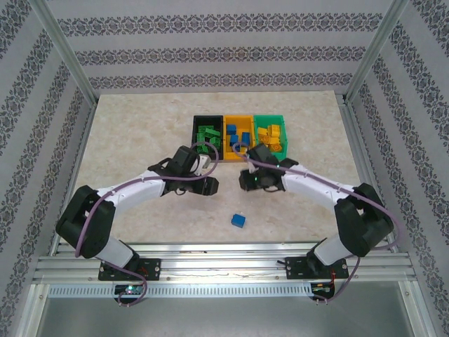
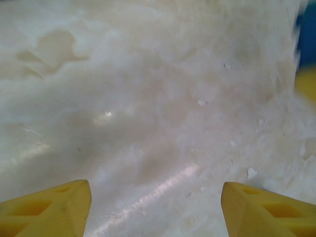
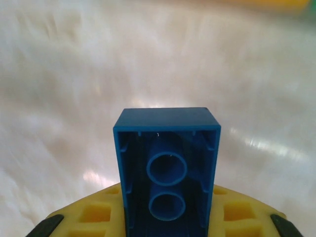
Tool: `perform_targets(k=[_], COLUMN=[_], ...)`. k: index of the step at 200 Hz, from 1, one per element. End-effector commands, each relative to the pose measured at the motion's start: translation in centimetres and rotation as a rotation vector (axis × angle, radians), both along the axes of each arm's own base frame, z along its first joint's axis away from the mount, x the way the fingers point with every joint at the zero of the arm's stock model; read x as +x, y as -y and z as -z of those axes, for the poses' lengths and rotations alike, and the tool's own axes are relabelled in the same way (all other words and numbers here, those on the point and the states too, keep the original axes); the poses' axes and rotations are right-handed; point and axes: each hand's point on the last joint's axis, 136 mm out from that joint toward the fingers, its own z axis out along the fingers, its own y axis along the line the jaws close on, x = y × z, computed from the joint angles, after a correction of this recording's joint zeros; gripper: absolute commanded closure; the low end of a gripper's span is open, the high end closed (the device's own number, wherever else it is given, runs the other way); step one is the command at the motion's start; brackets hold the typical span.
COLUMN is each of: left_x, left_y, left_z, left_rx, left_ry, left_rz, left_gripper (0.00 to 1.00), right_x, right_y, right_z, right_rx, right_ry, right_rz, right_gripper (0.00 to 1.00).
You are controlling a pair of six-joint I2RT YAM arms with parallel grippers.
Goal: Sort the legos into containers by color
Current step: Place the lego in the container.
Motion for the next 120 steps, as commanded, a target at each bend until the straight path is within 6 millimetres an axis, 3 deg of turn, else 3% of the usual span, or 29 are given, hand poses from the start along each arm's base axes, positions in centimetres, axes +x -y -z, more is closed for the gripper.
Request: perform_targets(k=[1,36,65,84,120], left_x=[-0.6,-1.8,-2.7,-3.3,-4.2], left_y=[1.0,2.2,3.3,3.6,4.4], left_z=[-1.0,-0.6,-0.5,-0.5,-0.3], left_rx=[-0.015,-0.028,-0.02,-0.016,-0.017], left_ry=[0.051,0.051,0.052,0.053,0.052], left_rz=[0.015,0.03,0.059,0.074,0.118], left_gripper=[0.3,0.3,0.3,0.3,0.29], right_x=[4.7,11.4,15.9,17.2,16.7], right_y=[-1.1,-1.8,-2.0,-2.1,-2.1], right_z=[-2.8,-4.8,-5.0,-4.8,-4.9], right_rx=[0.084,0.119,0.196,0.194,0.204], right_ry=[0.083,0.114,0.067,0.051,0.062], right_rz=[-0.021,0.017,0.051,0.053,0.039], right_gripper=[0.75,0.71,0.59,0.43,0.32])
